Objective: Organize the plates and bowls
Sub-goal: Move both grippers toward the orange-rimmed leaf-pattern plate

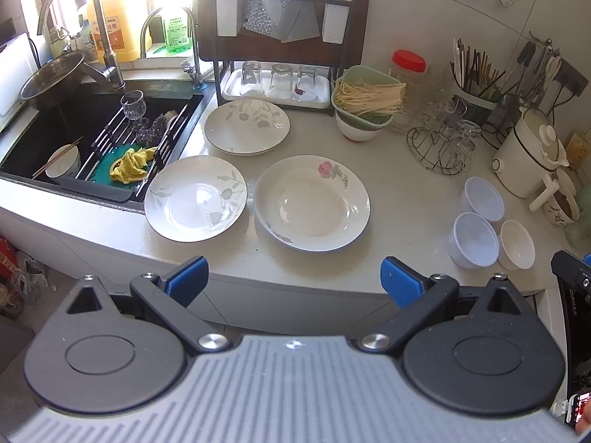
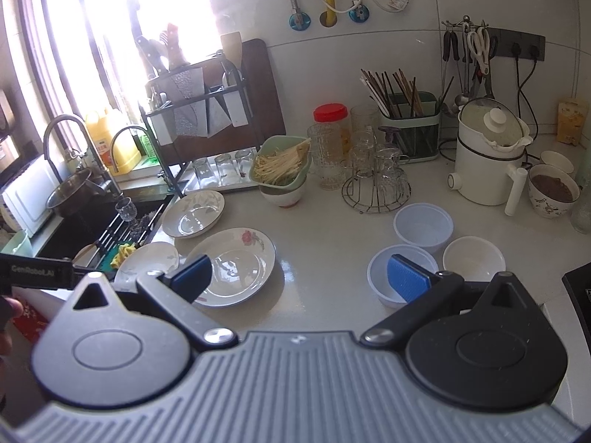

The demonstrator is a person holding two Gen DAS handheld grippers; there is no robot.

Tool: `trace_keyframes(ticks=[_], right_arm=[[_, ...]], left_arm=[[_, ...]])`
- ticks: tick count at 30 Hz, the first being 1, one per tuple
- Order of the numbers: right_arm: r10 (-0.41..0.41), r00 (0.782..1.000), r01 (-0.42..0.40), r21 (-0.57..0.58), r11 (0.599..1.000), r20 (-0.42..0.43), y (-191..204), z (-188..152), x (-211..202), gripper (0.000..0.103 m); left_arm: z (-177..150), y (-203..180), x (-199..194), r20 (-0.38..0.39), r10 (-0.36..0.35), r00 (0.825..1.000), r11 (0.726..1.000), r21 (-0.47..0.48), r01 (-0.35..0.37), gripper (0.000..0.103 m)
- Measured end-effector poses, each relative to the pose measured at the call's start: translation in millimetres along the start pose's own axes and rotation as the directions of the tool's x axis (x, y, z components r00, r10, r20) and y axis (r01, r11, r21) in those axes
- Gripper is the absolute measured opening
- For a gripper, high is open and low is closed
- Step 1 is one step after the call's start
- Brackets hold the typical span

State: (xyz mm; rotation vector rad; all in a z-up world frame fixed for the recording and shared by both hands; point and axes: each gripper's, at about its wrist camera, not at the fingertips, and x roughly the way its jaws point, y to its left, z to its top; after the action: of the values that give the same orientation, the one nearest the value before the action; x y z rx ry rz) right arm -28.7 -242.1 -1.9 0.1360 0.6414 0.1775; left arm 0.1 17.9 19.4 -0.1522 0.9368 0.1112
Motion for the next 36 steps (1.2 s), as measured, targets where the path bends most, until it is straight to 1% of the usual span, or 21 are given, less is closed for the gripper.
trace_keyframes(ticks=[8, 15, 20, 22, 25, 28, 32, 36], right_arm=[[0.000, 1.000, 0.000, 0.006, 1.000, -0.005, 1.5, -0.5, 0.7, 0.103], [0.006, 1.000, -0.005, 0.010, 1.000, -0.028, -1.4, -3.1, 4.5, 0.103], [0.028, 0.999, -0.028, 0.011, 1.000, -0.038, -6.3, -11.0, 6.4, 0.103], [0.038, 0.998, -0.038, 0.013, 0.999, -0.042, -9.0, -12.8, 9.5, 0.103], [0.050, 0.998, -0.050, 0.017, 0.999, -0.025, -13.7, -15.1, 15.6, 0.103], [0.076, 0.997, -0.075, 0.021, 0.997, -0.020, -17.2, -17.4, 24.9, 0.103], [0.106, 0.994, -0.106, -0.033, 0.994, -0.006, -14.8, -20.6, 41.4, 0.103], [0.151, 0.988, -0.152, -0.071, 0.986, -0.017, -11.7, -24.6, 59.7, 0.103]], left_arm=[[-0.7, -2.9, 2.2, -0.004, -0.003, 1.000, 1.000, 0.012, 0.003, 0.101], [-4.3, -8.2, 4.2, -0.007, -0.006, 1.000, 1.000, 0.019, 0.006, 0.101], [-2.6, -11.4, 5.2, 0.035, -0.023, 0.999, 1.000, -0.012, 0.023, 0.101], [-3.3, -13.9, 7.8, 0.050, -0.014, 0.999, 1.000, -0.013, 0.015, 0.101], [-6.9, -13.2, 16.5, 0.045, -0.004, 0.999, 1.000, -0.015, 0.005, 0.101], [-10.8, -9.7, 27.3, 0.045, 0.024, 0.999, 1.000, -0.018, -0.023, 0.101], [-13.7, -1.6, 42.2, 0.046, 0.058, 0.997, 0.998, -0.036, -0.056, 0.101], [-12.9, 7.6, 56.8, 0.053, 0.082, 0.995, 0.995, -0.062, -0.078, 0.101]])
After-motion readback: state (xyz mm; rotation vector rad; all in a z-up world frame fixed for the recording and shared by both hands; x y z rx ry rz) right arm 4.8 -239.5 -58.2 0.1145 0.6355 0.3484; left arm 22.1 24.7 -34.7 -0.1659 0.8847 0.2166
